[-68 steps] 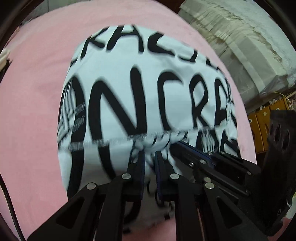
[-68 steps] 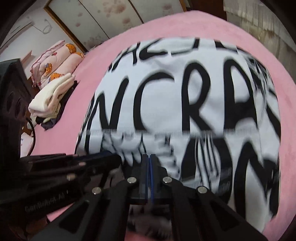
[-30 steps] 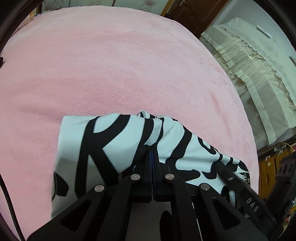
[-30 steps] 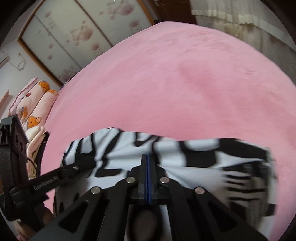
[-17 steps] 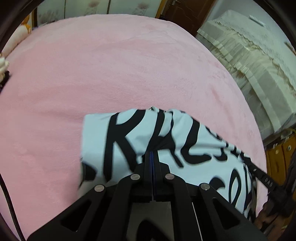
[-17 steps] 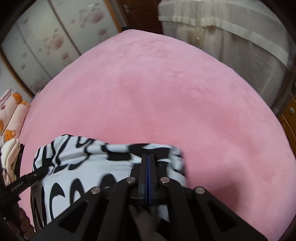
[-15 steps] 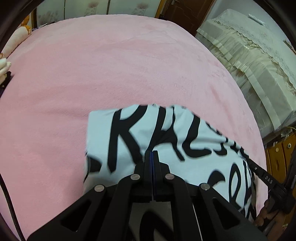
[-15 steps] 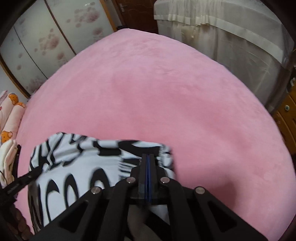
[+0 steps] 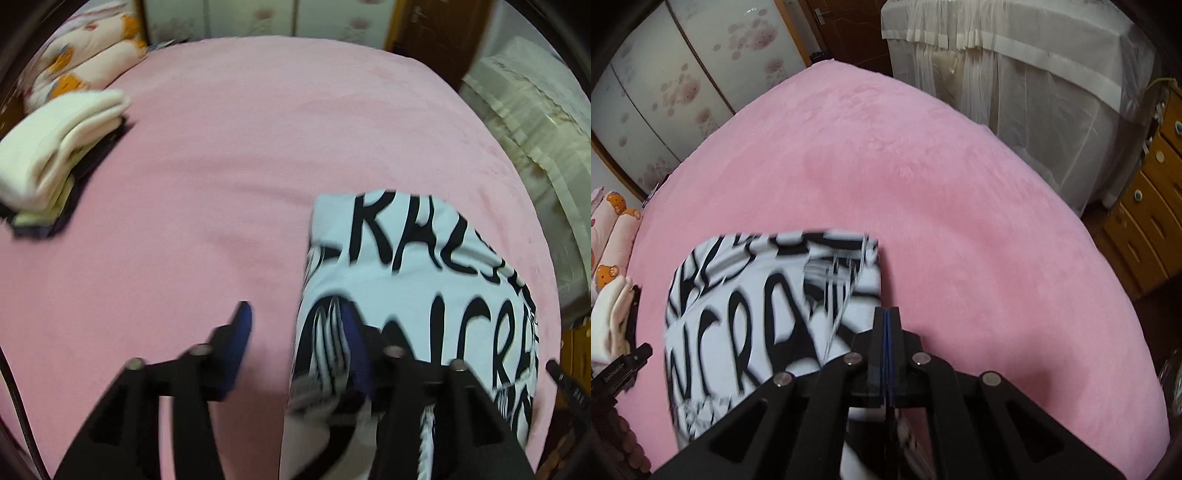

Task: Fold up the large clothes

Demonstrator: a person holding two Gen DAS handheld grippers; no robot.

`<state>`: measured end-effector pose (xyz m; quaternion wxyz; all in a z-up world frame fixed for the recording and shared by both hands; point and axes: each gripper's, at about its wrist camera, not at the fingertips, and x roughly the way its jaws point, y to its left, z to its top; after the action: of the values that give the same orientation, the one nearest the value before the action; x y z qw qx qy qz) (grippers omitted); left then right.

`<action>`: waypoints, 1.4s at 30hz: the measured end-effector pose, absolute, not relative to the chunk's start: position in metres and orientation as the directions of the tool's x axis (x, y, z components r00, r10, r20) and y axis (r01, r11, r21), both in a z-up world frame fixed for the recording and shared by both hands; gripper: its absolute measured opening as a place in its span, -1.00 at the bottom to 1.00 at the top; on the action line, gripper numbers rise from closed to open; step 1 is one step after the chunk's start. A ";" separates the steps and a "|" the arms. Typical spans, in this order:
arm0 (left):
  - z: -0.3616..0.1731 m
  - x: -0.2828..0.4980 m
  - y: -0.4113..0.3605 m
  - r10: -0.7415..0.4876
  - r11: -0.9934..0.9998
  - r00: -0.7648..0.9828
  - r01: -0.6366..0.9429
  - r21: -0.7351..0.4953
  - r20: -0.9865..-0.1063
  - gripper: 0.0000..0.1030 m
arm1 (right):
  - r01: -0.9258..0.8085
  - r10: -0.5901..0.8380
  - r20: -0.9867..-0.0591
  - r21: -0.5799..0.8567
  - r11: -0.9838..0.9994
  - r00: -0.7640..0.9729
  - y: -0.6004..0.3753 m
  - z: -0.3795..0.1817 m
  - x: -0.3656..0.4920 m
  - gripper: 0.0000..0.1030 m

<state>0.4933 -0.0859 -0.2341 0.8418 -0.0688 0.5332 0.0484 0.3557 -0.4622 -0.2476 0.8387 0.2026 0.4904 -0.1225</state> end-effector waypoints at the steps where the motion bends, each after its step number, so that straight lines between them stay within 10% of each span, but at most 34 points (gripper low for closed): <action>1: -0.234 0.484 -0.086 0.011 0.983 0.412 -0.169 -0.064 -0.911 0.05 | 0.400 0.004 -0.874 0.226 0.888 0.486 -0.460 -0.246 0.349 -1.00; 11: -0.227 0.385 -0.114 0.046 0.990 0.289 -0.144 0.004 -0.956 0.29 | 0.294 0.133 -0.921 0.250 0.923 0.365 -0.414 -0.236 0.289 -0.91; 15: -0.214 0.362 -0.126 0.019 0.992 0.270 -0.124 -0.015 -0.963 0.42 | 0.253 0.163 -0.932 0.251 0.934 0.324 -0.397 -0.228 0.276 -0.22; 25: -0.176 0.337 -0.143 0.002 0.997 0.228 -0.073 -0.015 -0.974 0.77 | 0.111 0.218 -0.931 0.260 0.959 0.292 -0.363 -0.196 0.262 0.50; 42: -0.150 0.339 -0.149 -0.004 1.000 0.255 -0.026 -0.011 -0.967 0.90 | 0.023 0.189 -0.934 0.206 0.978 0.303 -0.356 -0.163 0.267 0.88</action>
<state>0.3395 -0.1494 -0.1495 0.7922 -0.0121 0.6101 0.0068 0.2669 -0.3559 -0.1631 0.8020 0.0904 0.5882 0.0517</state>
